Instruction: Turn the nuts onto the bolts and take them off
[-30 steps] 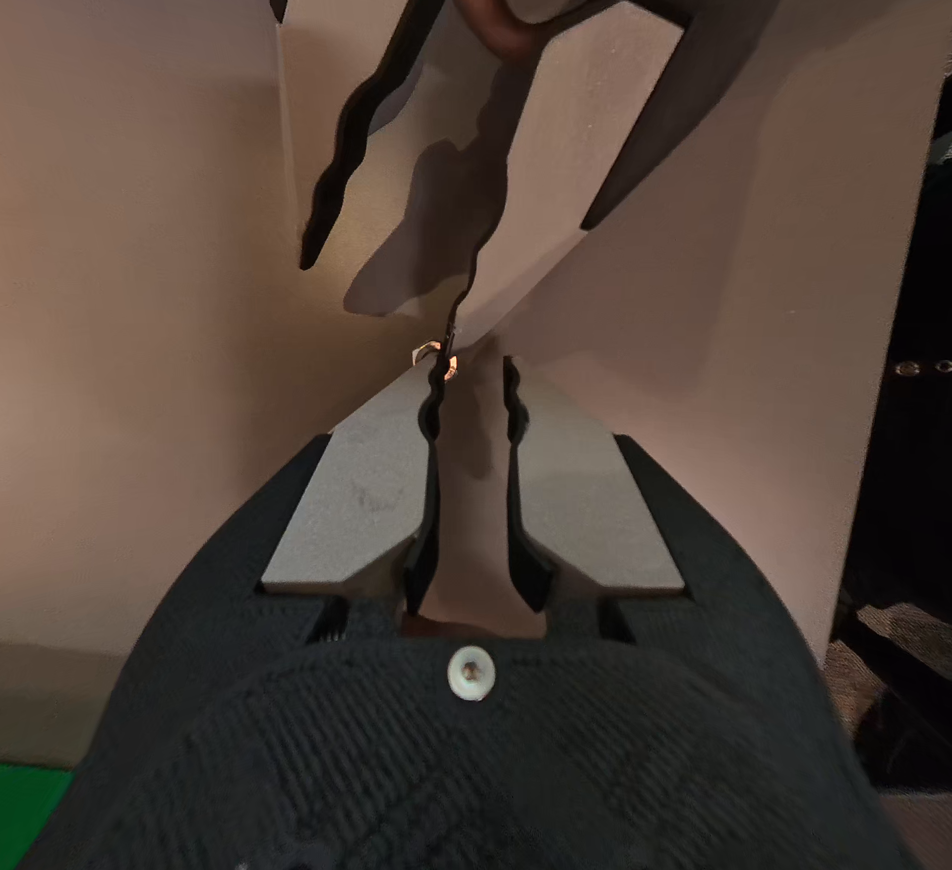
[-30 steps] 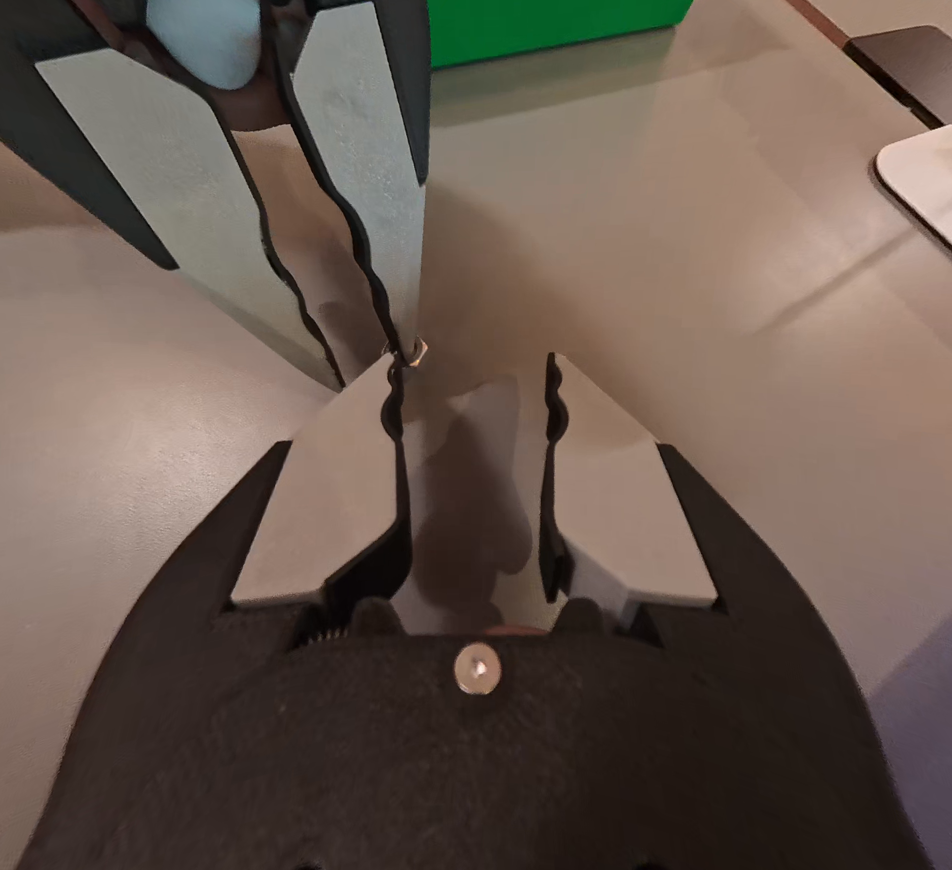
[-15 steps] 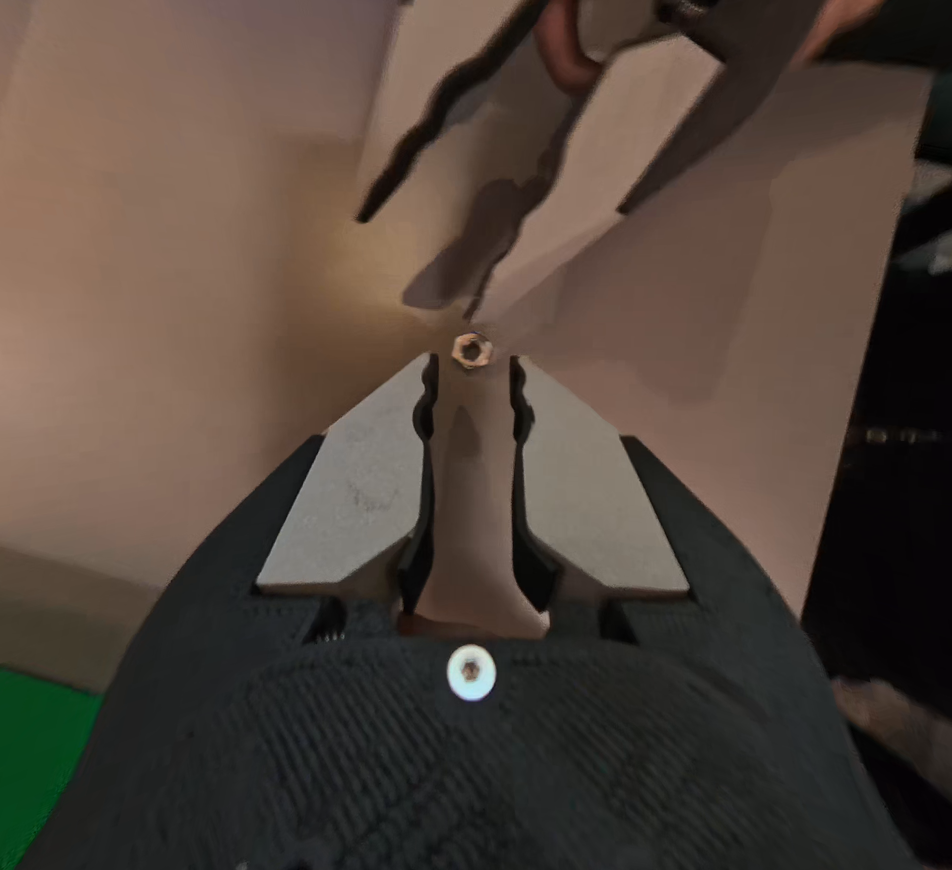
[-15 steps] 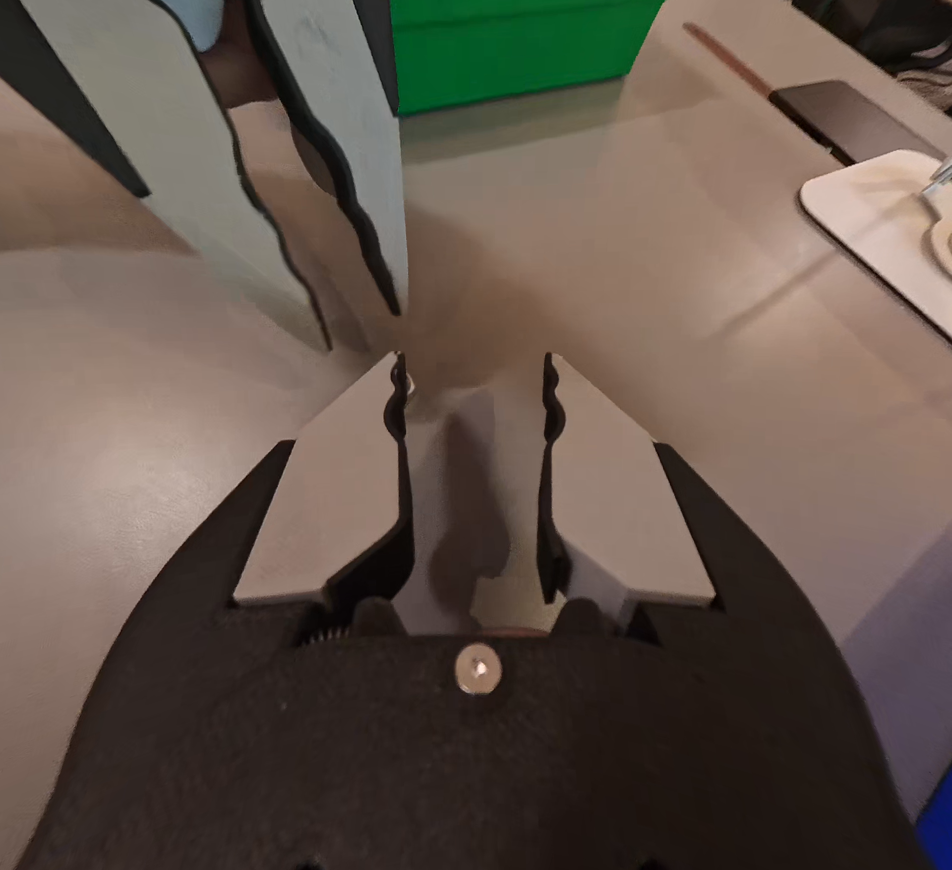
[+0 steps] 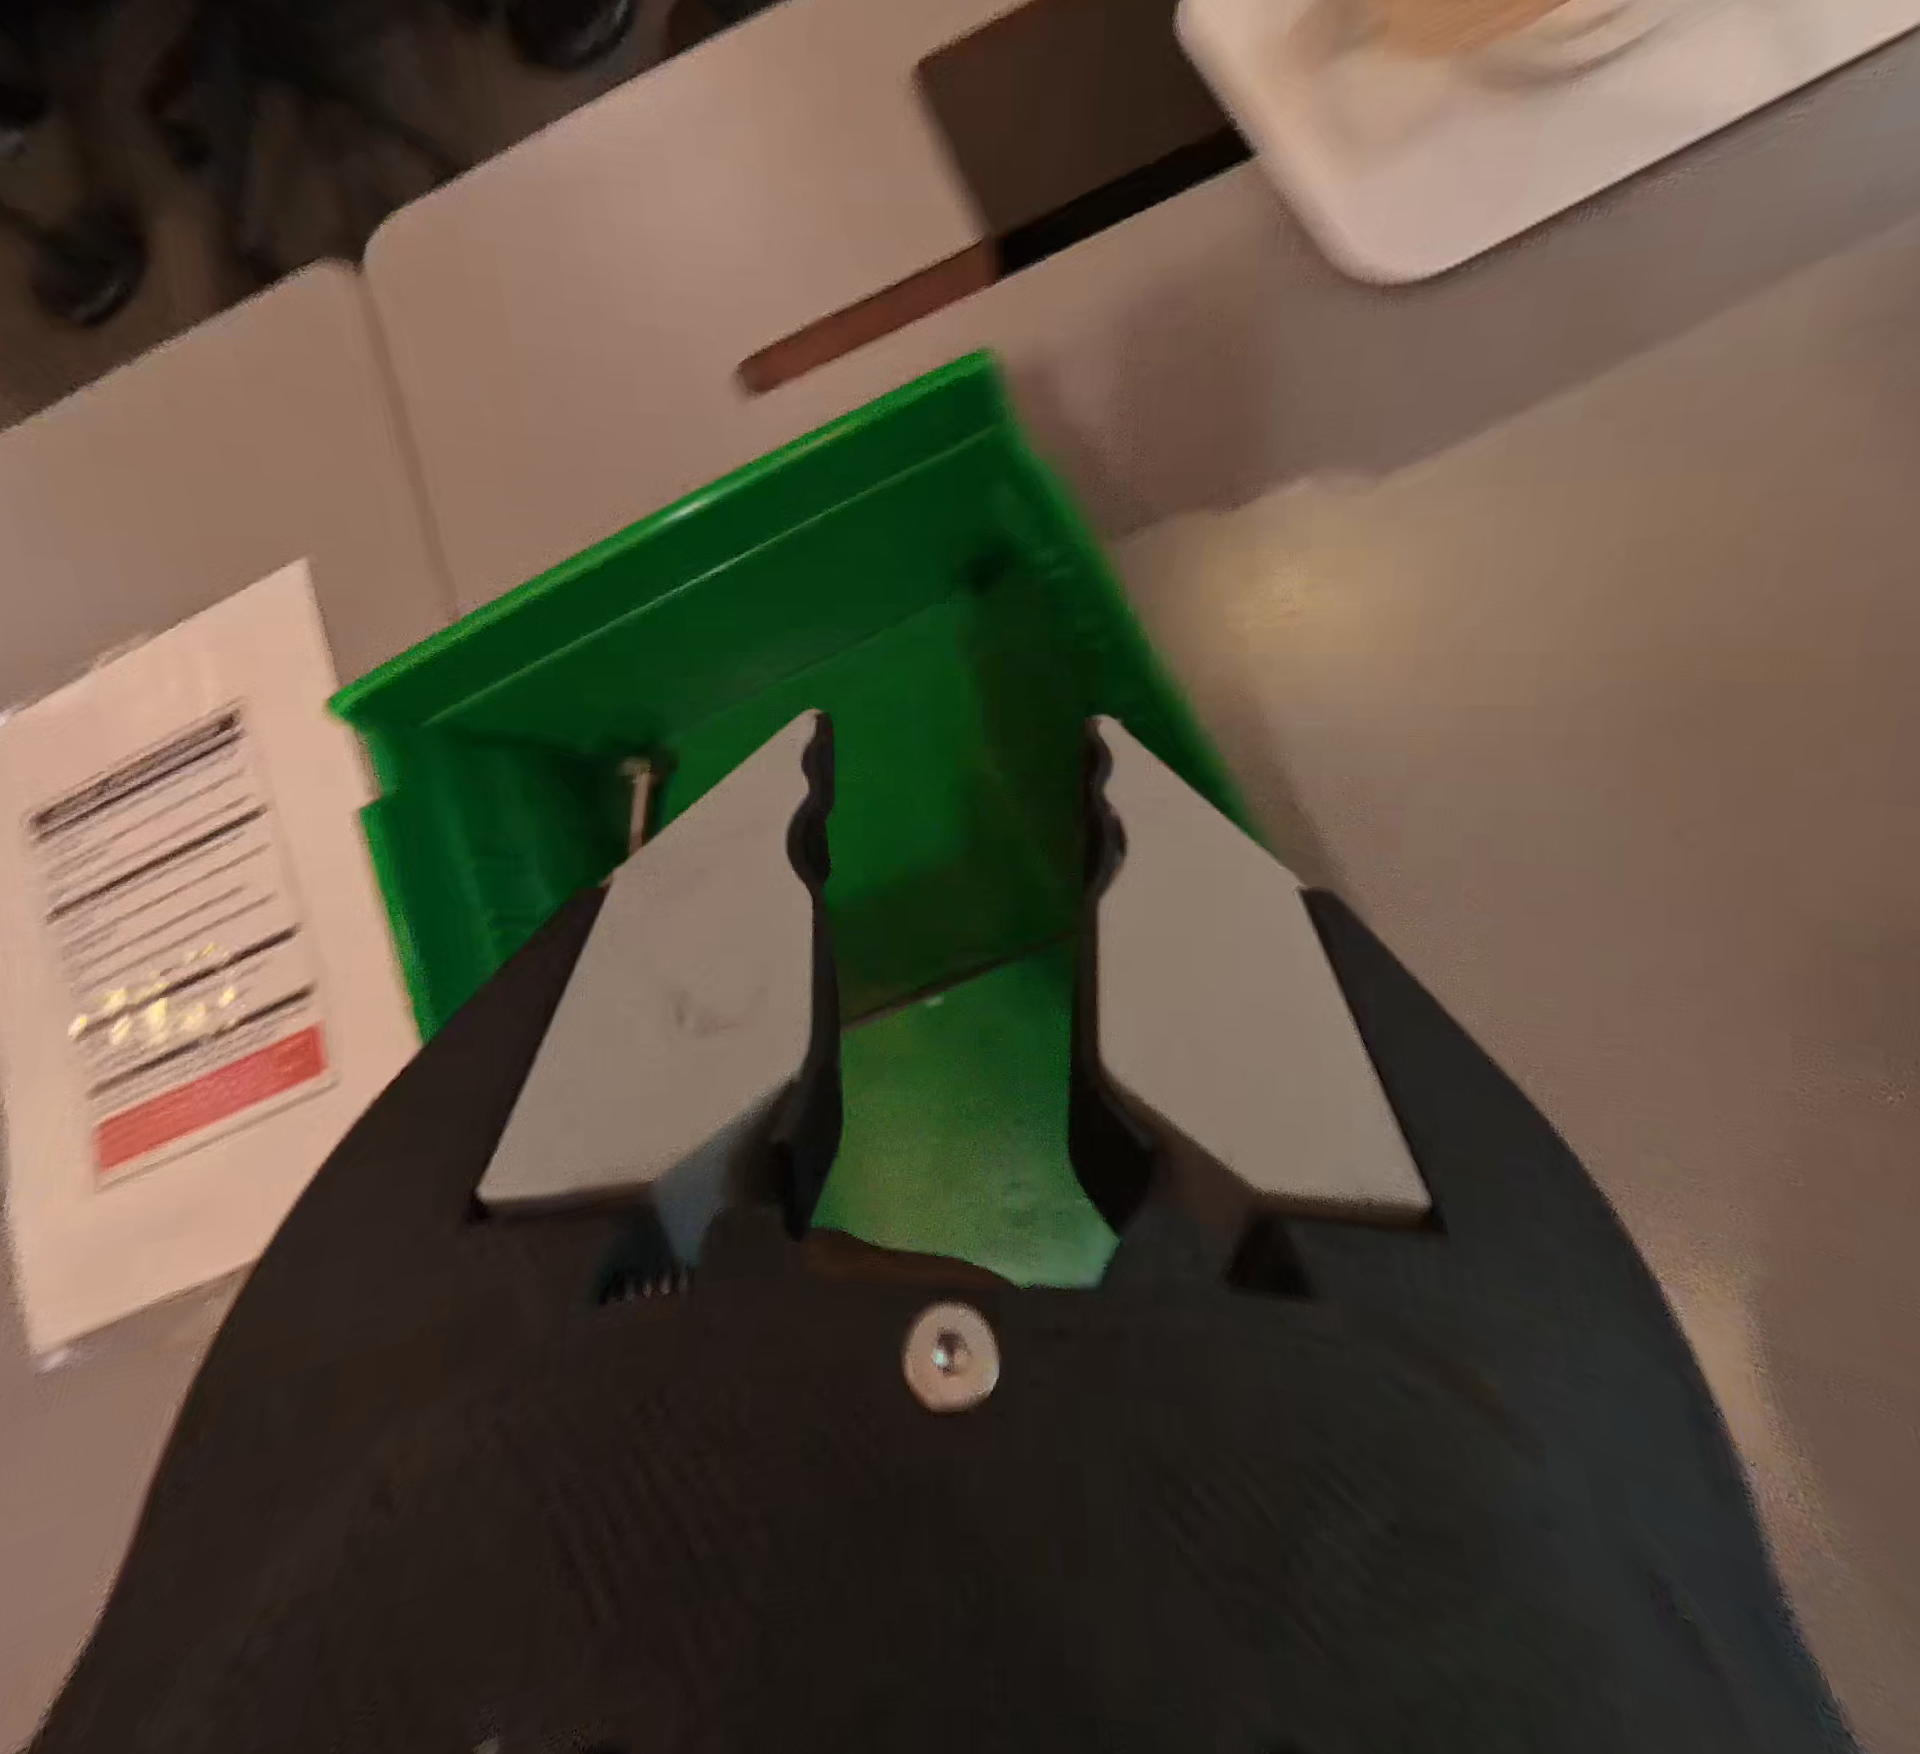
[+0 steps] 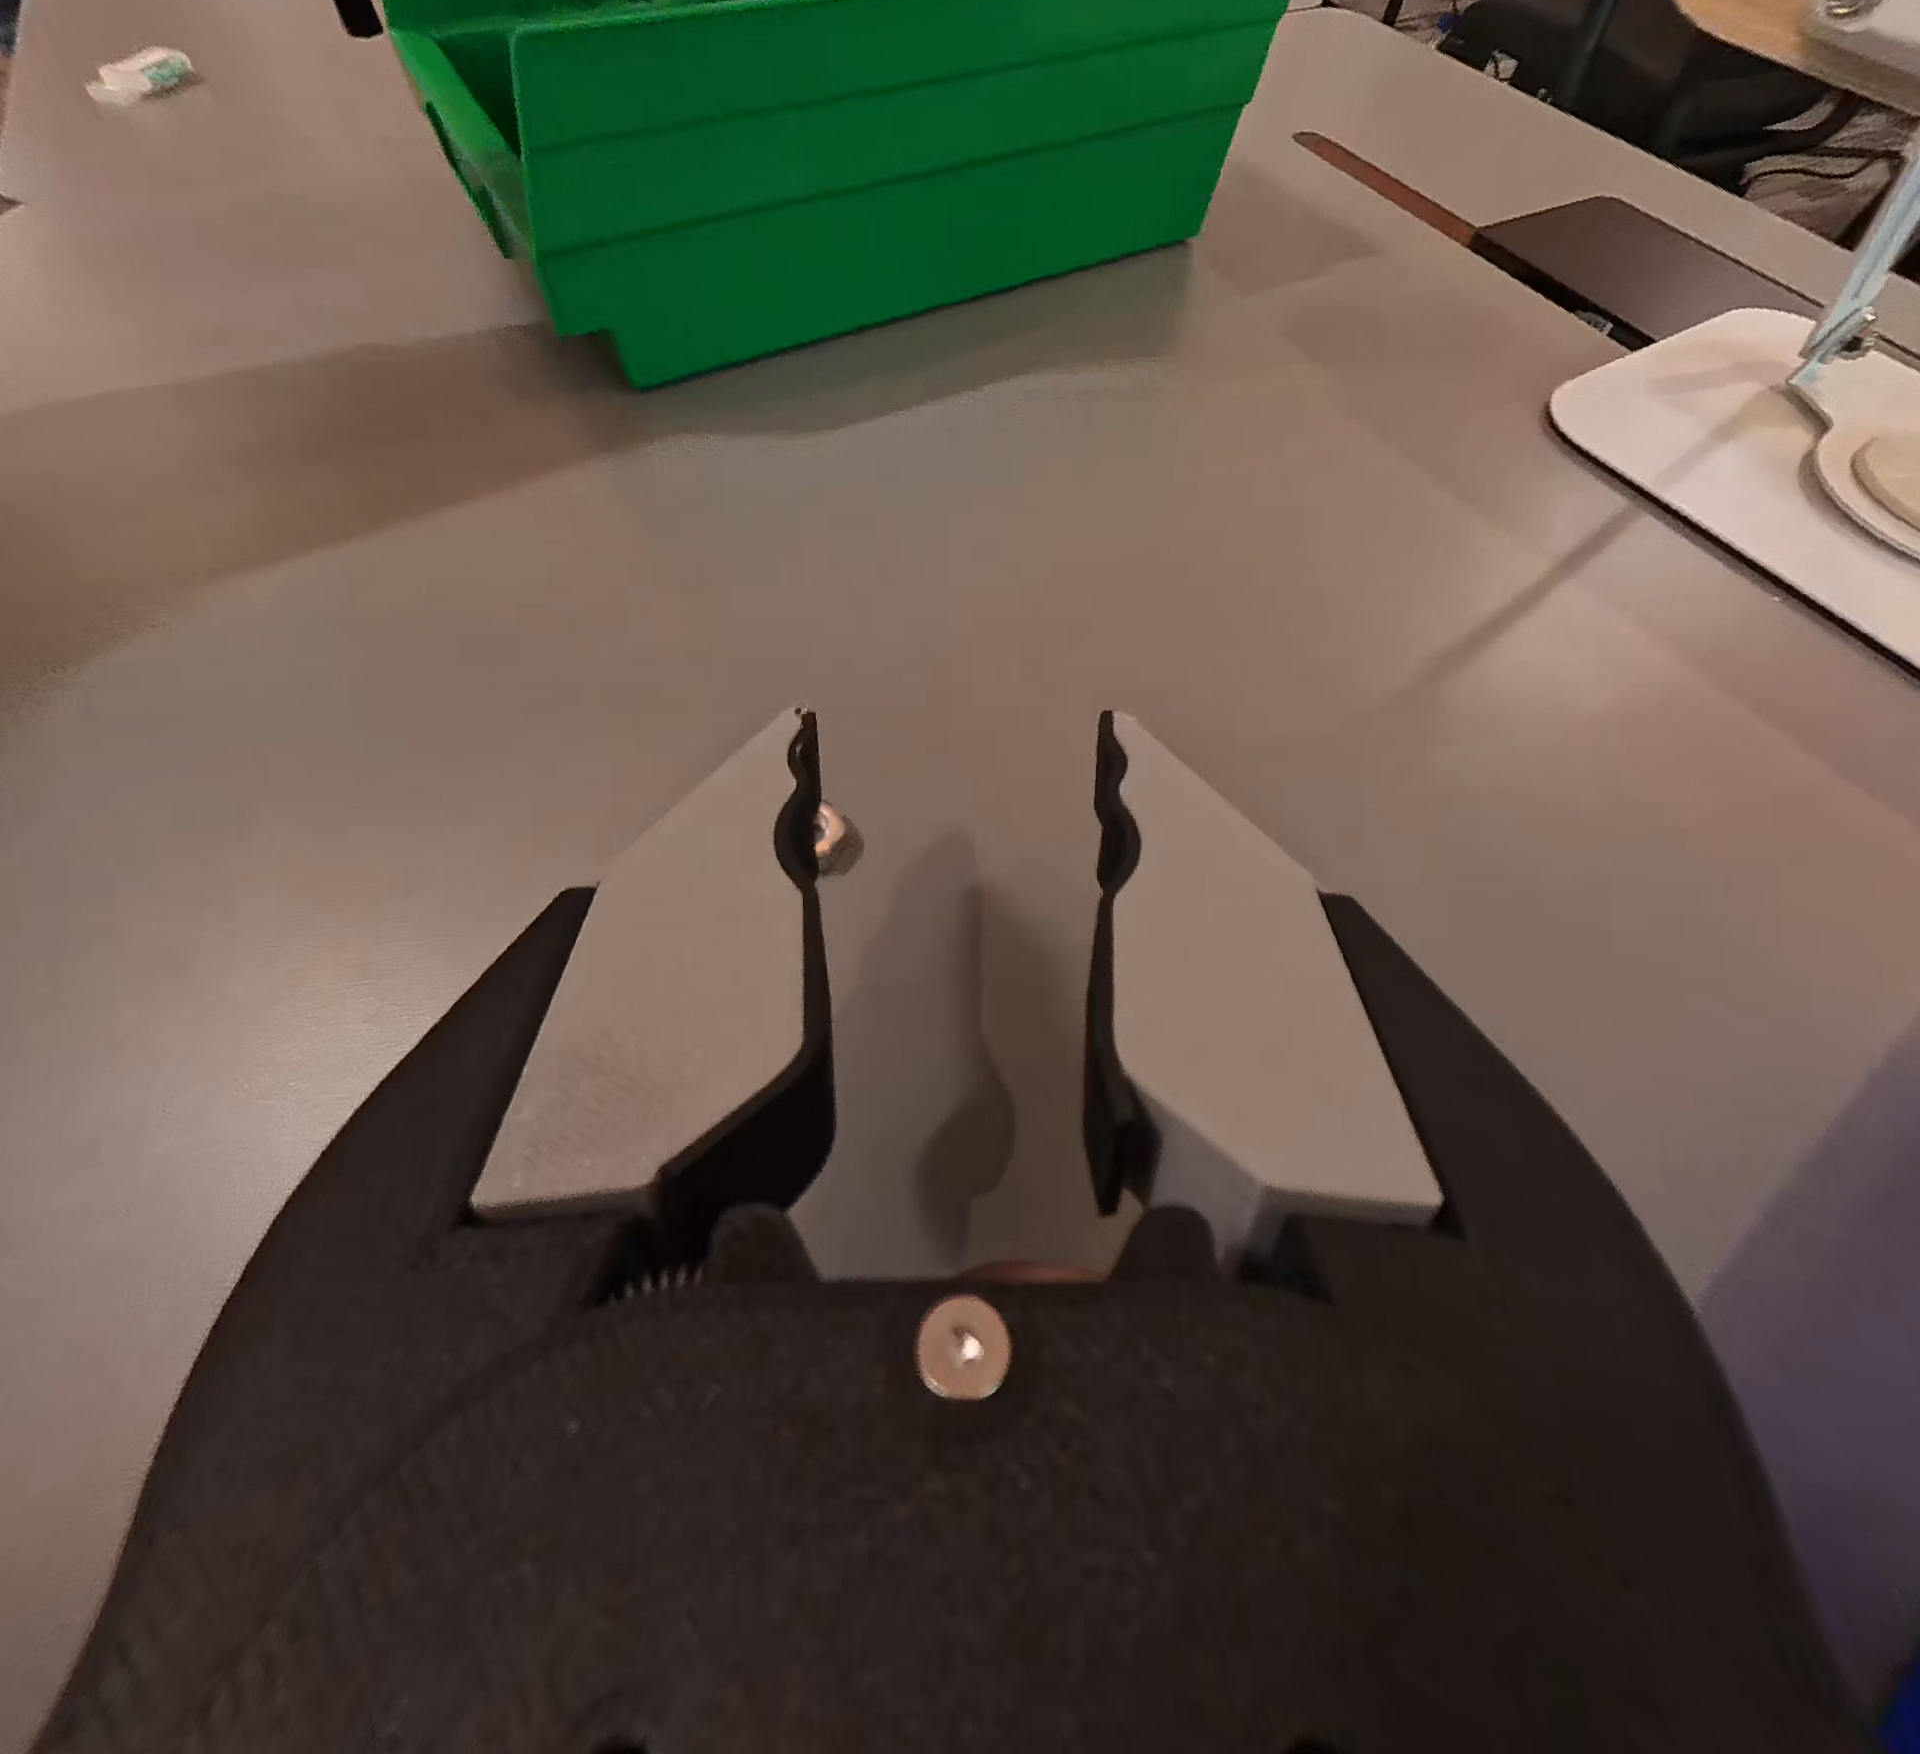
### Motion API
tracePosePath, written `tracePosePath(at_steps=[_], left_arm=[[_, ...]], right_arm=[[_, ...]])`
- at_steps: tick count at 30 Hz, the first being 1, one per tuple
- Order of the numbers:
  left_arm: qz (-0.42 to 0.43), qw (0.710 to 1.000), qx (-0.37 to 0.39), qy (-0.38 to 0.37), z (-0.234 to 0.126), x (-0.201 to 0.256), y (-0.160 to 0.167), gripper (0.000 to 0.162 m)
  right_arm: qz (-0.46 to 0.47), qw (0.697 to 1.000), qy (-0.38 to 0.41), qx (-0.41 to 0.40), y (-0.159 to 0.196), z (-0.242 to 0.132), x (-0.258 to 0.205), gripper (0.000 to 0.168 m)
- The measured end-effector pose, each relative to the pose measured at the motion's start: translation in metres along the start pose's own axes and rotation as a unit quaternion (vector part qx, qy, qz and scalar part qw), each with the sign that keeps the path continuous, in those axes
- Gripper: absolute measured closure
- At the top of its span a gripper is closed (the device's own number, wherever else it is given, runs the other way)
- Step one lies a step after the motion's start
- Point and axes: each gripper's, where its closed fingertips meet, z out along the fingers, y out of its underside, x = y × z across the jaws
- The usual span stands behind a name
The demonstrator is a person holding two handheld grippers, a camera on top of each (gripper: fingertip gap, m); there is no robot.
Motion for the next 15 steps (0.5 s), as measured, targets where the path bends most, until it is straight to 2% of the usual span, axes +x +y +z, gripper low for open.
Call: tracePosePath(at_steps=[4, 8, 12, 15], left_arm=[[-0.027, 0.991, -0.133, -0.006, 0.056, -0.042, 0.047, 0.116], [0.026, 0.971, -0.230, -0.061, 0.095, -0.082, 0.082, 0.119], [0.017, 0.961, -0.271, -0.048, 0.120, -0.097, 0.096, 0.119], [0.007, 0.961, -0.275, -0.031, 0.127, -0.103, 0.094, 0.122]], right_arm=[[-0.016, 1.000, -0.014, -0.007, 0.003, 0.004, -0.013, 0.118], [-0.023, 0.999, -0.031, -0.013, 0.007, 0.007, -0.022, 0.118], [-0.009, 0.999, -0.045, -0.009, 0.008, 0.008, -0.023, 0.118], [0.011, 0.998, -0.056, -0.002, 0.006, 0.008, -0.022, 0.118]])
